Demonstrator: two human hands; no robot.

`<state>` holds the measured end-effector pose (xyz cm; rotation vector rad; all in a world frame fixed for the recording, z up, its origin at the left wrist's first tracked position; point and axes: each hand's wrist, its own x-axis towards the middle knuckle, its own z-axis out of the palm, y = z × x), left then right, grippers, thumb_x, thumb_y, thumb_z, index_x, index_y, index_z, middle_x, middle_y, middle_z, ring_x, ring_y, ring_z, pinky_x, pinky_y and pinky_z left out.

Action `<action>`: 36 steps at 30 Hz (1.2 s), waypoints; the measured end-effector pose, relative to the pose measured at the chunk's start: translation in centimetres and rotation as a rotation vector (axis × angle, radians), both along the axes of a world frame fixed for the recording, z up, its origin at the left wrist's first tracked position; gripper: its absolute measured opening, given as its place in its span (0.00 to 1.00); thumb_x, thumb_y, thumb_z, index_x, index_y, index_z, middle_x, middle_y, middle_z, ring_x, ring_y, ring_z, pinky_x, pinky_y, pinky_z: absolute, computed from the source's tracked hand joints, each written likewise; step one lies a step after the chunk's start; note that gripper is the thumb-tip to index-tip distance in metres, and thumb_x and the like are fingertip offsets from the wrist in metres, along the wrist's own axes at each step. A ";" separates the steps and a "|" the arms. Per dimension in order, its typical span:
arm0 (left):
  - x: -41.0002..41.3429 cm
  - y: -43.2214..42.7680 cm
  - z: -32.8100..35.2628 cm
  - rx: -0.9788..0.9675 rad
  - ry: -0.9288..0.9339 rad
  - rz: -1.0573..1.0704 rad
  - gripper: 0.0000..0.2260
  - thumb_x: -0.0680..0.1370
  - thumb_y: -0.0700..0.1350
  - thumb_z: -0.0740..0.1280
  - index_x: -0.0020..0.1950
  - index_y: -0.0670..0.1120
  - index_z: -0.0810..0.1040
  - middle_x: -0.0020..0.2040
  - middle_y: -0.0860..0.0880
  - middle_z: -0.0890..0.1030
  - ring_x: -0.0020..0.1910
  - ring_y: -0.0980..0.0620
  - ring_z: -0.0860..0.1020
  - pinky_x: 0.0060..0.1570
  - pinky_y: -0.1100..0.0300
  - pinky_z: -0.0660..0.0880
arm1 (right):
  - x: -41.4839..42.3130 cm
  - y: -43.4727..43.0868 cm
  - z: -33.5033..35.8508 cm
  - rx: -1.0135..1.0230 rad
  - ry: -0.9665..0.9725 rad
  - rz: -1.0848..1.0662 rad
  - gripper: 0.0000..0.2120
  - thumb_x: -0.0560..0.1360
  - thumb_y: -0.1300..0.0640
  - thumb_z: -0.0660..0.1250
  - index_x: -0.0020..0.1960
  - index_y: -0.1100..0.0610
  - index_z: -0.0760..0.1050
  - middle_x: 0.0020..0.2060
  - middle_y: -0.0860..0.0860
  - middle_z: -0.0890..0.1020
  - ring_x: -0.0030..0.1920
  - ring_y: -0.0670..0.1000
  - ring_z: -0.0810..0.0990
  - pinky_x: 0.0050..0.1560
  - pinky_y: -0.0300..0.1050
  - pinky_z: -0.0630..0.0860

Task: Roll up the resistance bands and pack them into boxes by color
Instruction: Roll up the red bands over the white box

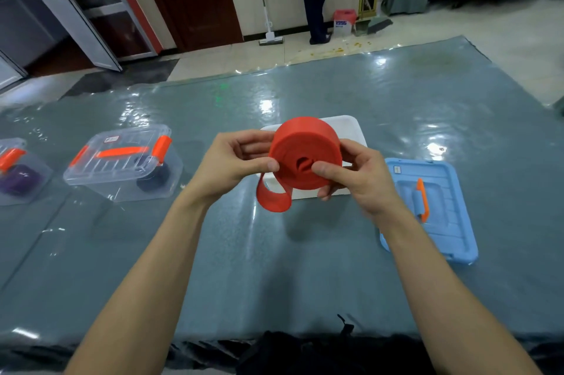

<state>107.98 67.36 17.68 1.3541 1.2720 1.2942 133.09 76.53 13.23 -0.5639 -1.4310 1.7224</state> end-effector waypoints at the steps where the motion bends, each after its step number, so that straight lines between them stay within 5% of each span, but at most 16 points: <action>1: 0.4 0.1 0.0 0.015 -0.014 0.012 0.24 0.67 0.53 0.87 0.61 0.55 0.89 0.57 0.48 0.90 0.57 0.52 0.88 0.57 0.61 0.83 | -0.4 -0.3 -0.2 -0.025 0.024 -0.006 0.24 0.66 0.46 0.86 0.57 0.55 0.86 0.49 0.55 0.88 0.28 0.62 0.84 0.33 0.49 0.83; 6: 0.1 0.2 1.6 -0.018 0.119 0.072 0.20 0.65 0.52 0.88 0.54 0.51 0.91 0.50 0.44 0.91 0.49 0.50 0.90 0.51 0.60 0.85 | -1.0 -0.6 -1.0 -0.086 -0.041 0.144 0.28 0.64 0.43 0.87 0.60 0.51 0.83 0.53 0.54 0.88 0.36 0.67 0.88 0.33 0.50 0.84; 11: 0.1 0.7 4.1 -0.120 0.709 0.011 0.18 0.66 0.48 0.89 0.52 0.48 0.91 0.43 0.52 0.90 0.44 0.52 0.90 0.53 0.50 0.87 | -0.1 0.4 -0.4 0.170 -0.487 0.108 0.41 0.56 0.34 0.88 0.66 0.32 0.77 0.61 0.41 0.84 0.31 0.57 0.88 0.24 0.42 0.76; 15: 1.1 1.4 5.5 -0.164 1.005 -0.098 0.19 0.66 0.57 0.87 0.53 0.54 0.91 0.42 0.56 0.89 0.42 0.56 0.87 0.50 0.49 0.85 | -1.2 -0.2 -0.9 0.237 -0.436 0.122 0.25 0.63 0.42 0.88 0.55 0.46 0.85 0.50 0.48 0.88 0.33 0.56 0.89 0.34 0.49 0.84; 19: 0.0 1.5 5.2 -0.119 0.619 -0.038 0.25 0.70 0.60 0.83 0.64 0.54 0.84 0.53 0.55 0.90 0.52 0.55 0.89 0.57 0.53 0.85 | -1.3 0.3 -0.8 0.085 -0.193 0.008 0.24 0.62 0.45 0.88 0.54 0.52 0.88 0.46 0.54 0.89 0.34 0.63 0.88 0.38 0.54 0.87; 22: 0.5 1.8 2.9 0.011 0.280 0.071 0.14 0.79 0.55 0.76 0.56 0.51 0.74 0.55 0.43 0.89 0.40 0.48 0.81 0.36 0.54 0.76 | -1.5 0.8 -0.7 0.021 -0.092 -0.027 0.24 0.64 0.45 0.87 0.55 0.54 0.88 0.49 0.56 0.89 0.35 0.67 0.88 0.38 0.56 0.87; 24: 1.3 2.1 1.2 0.122 0.203 0.184 0.07 0.84 0.51 0.71 0.52 0.52 0.74 0.56 0.38 0.87 0.34 0.53 0.73 0.31 0.61 0.70 | -1.7 1.0 -0.7 -0.030 -0.049 -0.064 0.22 0.65 0.45 0.87 0.54 0.55 0.88 0.46 0.58 0.89 0.34 0.67 0.87 0.37 0.53 0.87; 26: 1.7 2.3 -0.2 0.230 0.204 0.289 0.03 0.87 0.46 0.67 0.54 0.49 0.79 0.59 0.42 0.87 0.39 0.57 0.78 0.39 0.65 0.74 | -2.0 1.2 -1.0 -0.091 -0.024 -0.108 0.21 0.66 0.46 0.86 0.53 0.55 0.88 0.44 0.60 0.89 0.34 0.66 0.87 0.37 0.52 0.86; 29: 2.1 2.9 -1.9 0.208 0.200 0.328 0.11 0.87 0.45 0.64 0.67 0.49 0.83 0.63 0.45 0.85 0.58 0.47 0.84 0.59 0.50 0.82 | -2.8 1.5 -1.7 -0.225 0.014 -0.167 0.18 0.67 0.46 0.85 0.52 0.55 0.88 0.45 0.61 0.89 0.34 0.65 0.87 0.37 0.50 0.85; 32: 2.6 3.5 -2.5 0.070 0.022 0.242 0.15 0.88 0.47 0.64 0.74 0.54 0.80 0.63 0.54 0.85 0.58 0.56 0.83 0.55 0.56 0.84 | -3.5 2.2 -2.4 -0.306 0.021 -0.195 0.25 0.64 0.40 0.86 0.53 0.56 0.88 0.46 0.62 0.88 0.34 0.63 0.87 0.38 0.49 0.85; 36: 1.8 5.2 -3.5 0.018 0.055 0.268 0.24 0.82 0.43 0.75 0.77 0.56 0.79 0.64 0.44 0.84 0.58 0.50 0.83 0.60 0.48 0.85 | -4.6 3.5 -3.3 -0.386 -0.005 -0.204 0.23 0.68 0.45 0.84 0.54 0.60 0.88 0.46 0.64 0.88 0.35 0.60 0.87 0.39 0.48 0.84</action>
